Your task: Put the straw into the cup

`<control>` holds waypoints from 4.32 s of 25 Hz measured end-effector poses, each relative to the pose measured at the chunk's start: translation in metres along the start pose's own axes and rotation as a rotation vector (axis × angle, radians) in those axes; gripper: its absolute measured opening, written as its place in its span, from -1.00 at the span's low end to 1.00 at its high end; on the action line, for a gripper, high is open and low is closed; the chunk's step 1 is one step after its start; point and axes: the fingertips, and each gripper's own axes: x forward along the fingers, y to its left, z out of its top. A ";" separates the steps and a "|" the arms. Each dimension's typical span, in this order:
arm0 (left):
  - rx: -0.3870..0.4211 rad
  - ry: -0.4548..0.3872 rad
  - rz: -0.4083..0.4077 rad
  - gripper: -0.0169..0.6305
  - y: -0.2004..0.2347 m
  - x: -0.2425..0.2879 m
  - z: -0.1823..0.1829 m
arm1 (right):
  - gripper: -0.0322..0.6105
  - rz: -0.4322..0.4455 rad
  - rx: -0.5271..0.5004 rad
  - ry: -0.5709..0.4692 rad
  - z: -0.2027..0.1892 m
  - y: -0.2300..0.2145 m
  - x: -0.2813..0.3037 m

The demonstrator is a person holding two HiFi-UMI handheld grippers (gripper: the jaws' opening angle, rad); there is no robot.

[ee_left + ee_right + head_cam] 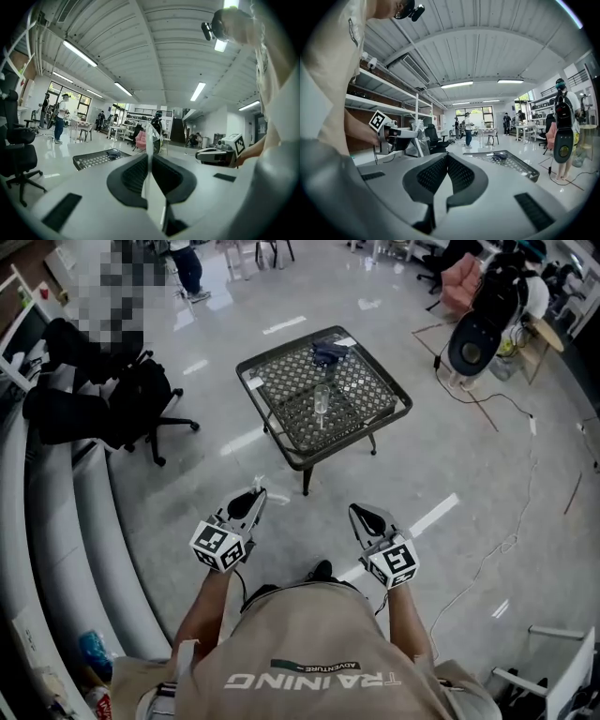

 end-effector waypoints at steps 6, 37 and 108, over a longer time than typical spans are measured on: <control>0.028 -0.026 0.017 -0.82 -0.002 0.039 0.018 | -0.84 0.042 -0.028 -0.014 0.005 -0.023 0.015; 0.010 -0.009 -0.091 -0.82 0.116 0.145 0.041 | -0.84 0.021 -0.019 0.023 0.035 -0.108 0.149; 0.056 0.188 -0.164 -0.82 0.209 0.413 -0.016 | -0.84 -0.006 -0.012 0.059 0.034 -0.329 0.255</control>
